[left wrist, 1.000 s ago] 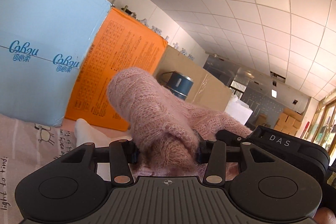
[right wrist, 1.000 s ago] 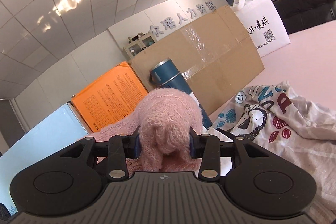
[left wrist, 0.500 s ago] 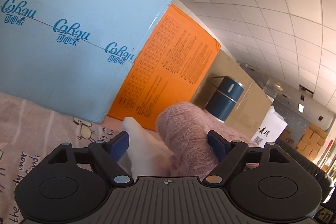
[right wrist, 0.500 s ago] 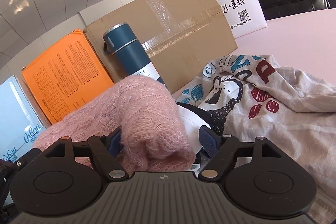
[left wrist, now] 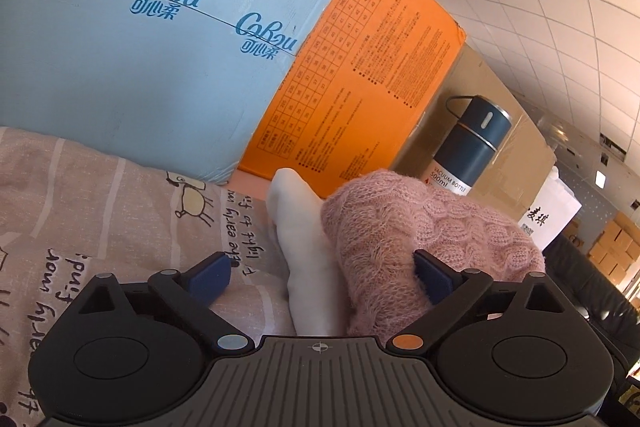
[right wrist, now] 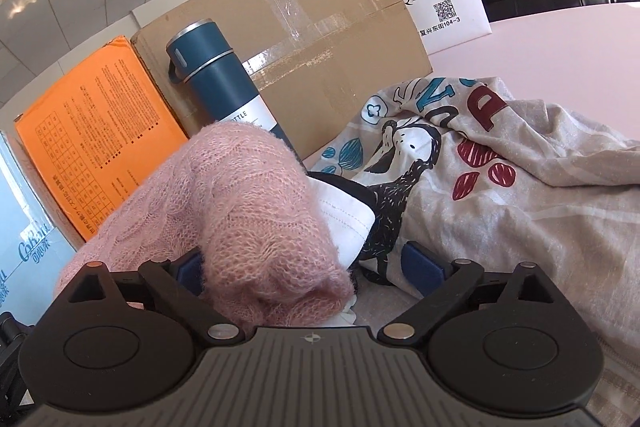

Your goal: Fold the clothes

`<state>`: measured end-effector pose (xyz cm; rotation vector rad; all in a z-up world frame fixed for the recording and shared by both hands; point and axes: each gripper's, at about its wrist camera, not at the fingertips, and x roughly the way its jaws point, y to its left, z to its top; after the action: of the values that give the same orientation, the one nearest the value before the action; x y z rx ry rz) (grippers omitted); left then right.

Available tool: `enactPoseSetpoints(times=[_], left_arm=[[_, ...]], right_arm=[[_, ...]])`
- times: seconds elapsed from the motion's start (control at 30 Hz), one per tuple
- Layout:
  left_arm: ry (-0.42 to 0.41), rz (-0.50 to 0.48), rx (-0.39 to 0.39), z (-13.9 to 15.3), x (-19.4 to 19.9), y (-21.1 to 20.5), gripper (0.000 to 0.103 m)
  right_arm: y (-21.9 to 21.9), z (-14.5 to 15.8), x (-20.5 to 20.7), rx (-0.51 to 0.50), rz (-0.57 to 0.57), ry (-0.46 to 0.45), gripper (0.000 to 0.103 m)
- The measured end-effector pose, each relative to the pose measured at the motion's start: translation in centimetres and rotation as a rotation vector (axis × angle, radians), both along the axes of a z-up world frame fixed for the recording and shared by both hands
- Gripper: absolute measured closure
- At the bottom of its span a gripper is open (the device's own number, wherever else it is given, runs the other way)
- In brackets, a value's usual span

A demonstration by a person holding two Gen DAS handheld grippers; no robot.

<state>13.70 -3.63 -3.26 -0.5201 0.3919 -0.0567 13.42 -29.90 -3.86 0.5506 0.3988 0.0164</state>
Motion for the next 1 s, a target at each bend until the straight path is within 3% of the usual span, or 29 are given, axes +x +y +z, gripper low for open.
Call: enactPoseSetpoints(times=[0.23, 0.43, 0.57, 0.77, 0.83, 1.0], left_arm=[[-0.039, 0.016, 0.079, 1.3, -2.9, -0.7, 0.004], [-0.113, -0.026, 0.184, 4.1, -8.6, 0.9, 0.0], [-0.09, -0.05, 0.271, 5.7, -11.7, 2.3, 0.0], [-0.123, -0.072, 0.224, 7.5, -14.6, 3.5, 0.0], [-0.148, -0.11, 0.223, 7.8, -15.5, 3.2, 0.0], [-0.185, -0.198, 0.266, 8.8, -17.2, 2.3, 0.0]], right_arm=[[-0.2, 0.1, -0.4, 0.023, 0.01, -0.021, 0.0], [0.5, 2.3, -4.1, -0.069, -0.058, -0.18, 0.0], [1.0, 3.8, -6.6, -0.131, -0.104, -0.286, 0.0], [2.4, 8.9, -12.5, -0.243, -0.085, -0.411, 0.0], [3.4, 11.2, -14.6, -0.3, -0.064, -0.377, 0.0], [7.1, 13.9, -18.1, -0.493, -0.166, -0.148, 0.0]])
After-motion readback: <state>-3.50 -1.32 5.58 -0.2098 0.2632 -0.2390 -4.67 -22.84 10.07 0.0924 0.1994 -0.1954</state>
